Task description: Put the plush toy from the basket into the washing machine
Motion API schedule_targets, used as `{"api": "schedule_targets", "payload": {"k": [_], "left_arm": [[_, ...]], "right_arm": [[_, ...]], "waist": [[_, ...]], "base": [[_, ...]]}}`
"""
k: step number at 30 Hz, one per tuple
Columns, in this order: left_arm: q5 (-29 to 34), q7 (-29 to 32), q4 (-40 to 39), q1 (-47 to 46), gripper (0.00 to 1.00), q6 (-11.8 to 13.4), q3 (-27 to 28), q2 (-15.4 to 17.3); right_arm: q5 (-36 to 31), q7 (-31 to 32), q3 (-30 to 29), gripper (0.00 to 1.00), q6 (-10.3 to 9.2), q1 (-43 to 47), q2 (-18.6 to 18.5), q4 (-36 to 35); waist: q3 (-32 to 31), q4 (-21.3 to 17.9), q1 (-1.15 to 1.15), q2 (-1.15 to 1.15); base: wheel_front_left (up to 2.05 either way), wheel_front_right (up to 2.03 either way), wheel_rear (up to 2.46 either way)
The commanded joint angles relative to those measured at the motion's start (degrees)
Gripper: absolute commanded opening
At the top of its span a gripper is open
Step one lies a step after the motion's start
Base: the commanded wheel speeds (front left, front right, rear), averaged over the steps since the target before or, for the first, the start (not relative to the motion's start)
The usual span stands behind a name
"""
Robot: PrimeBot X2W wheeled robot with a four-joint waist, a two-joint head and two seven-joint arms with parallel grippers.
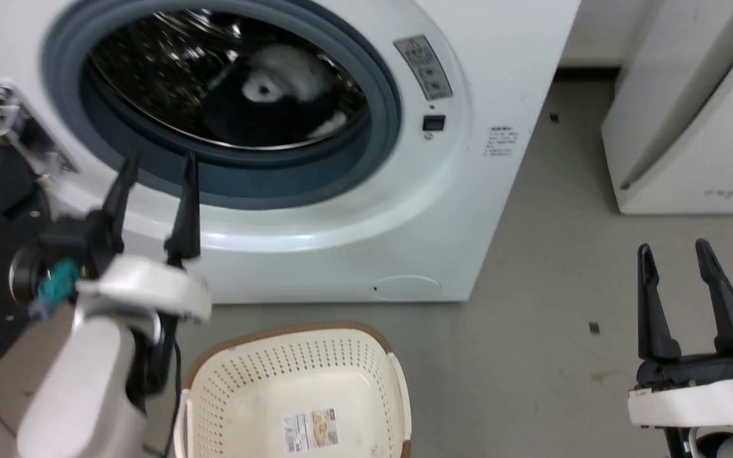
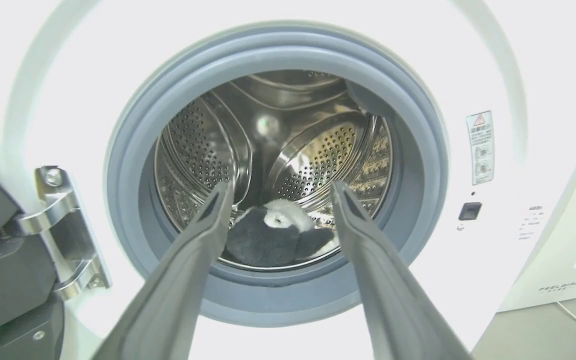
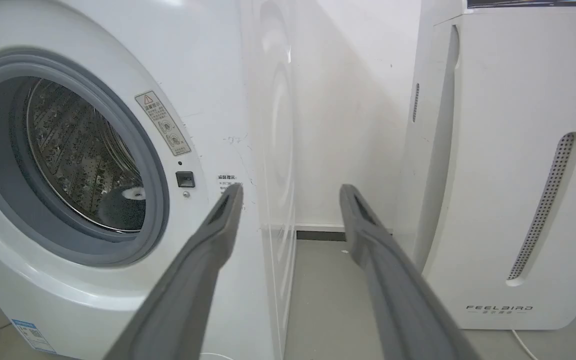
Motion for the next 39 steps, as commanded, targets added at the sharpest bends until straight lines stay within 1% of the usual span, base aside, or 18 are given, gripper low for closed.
{"api": "schedule_targets", "payload": {"k": [1, 4, 8, 12, 16, 21, 25, 32, 36, 37, 39], "left_arm": [[0.9, -0.3, -3.8, 5.3, 1.0, 0.6, 1.3, -1.0], [2.3, -0.3, -8.4, 12.0, 1.0, 1.4, 2.9, -2.2], [4.6, -0.3, -12.2, 19.1, 1.0, 2.4, 4.0, -3.5], [6.7, -0.3, -14.2, 24.3, 1.0, 3.3, 4.5, -4.9], [8.6, -0.3, -14.4, 28.0, 1.0, 4.0, 4.9, -5.7], [10.5, -0.3, -13.7, 31.2, 1.0, 4.0, 4.6, -6.0], [10.7, -0.1, -12.3, 32.9, 1.0, 3.9, 3.7, -6.0], [11.3, 0.0, -11.7, 32.8, 1.0, 4.2, 3.0, -6.2], [10.8, -0.2, -12.3, 32.1, 1.0, 3.3, 3.0, -6.8], [10.9, 0.0, -12.2, 32.5, 0.0, 3.4, 3.0, -6.7], [10.9, 0.1, -12.2, 32.4, 0.0, 3.4, 3.0, -6.7]], "right_arm": [[0.0, -0.3, 0.1, 1.0, -0.05, 1.2, 0.0, 0.3], [0.2, -0.3, 0.5, 1.0, -0.05, 2.3, 0.0, 0.4], [0.2, -0.3, 1.1, 1.0, -0.05, 3.9, 0.0, 0.7], [0.3, -0.3, 1.4, 1.0, -0.05, 5.3, 0.0, 0.8], [0.8, -0.3, 2.1, 1.0, -0.05, 6.7, 0.0, 1.2], [1.1, -0.3, 2.4, 1.0, -0.05, 8.1, 0.0, 1.7], [1.5, -0.3, 2.2, 1.0, -0.05, 8.5, 0.0, 1.8], [1.4, -0.3, 2.4, 1.0, -0.05, 8.6, 0.0, 1.8], [1.0, -0.3, 2.4, 1.0, -0.05, 8.3, 0.0, 2.0], [1.2, 0.0, 2.4, 0.0, 0.0, 7.8, 0.0, 1.9], [1.2, 0.0, 2.4, 0.0, 0.0, 7.8, 0.0, 1.9]], "waist": [[-3.8, 2.5, 0.01, 0.0], [-5.5, 3.1, 0.01, 0.0], [-7.2, 3.7, 0.01, 0.0], [-8.3, 4.1, 0.01, 0.0], [-9.3, 4.3, 0.01, 0.0], [-10.2, 4.1, 0.01, 0.0], [-10.3, 4.1, 0.01, 0.0], [-10.1, 4.2, 0.01, 0.0], [-10.0, 4.1, 0.01, 0.0], [-10.0, 4.1, 0.01, 0.0], [-10.0, 4.1, 0.01, 0.0]], "base": [[0.0, 0.0, 0.0], [0.0, 0.0, 0.0], [0.0, 0.0, 0.0], [0.0, 0.0, 0.0], [0.0, 0.0, 0.0], [0.0, 0.0, 0.0], [0.0, 0.0, 0.0], [0.0, 0.0, 0.0], [0.0, 0.0, 0.0], [0.0, 0.0, 0.0], [0.0, 0.0, 0.0]]}}
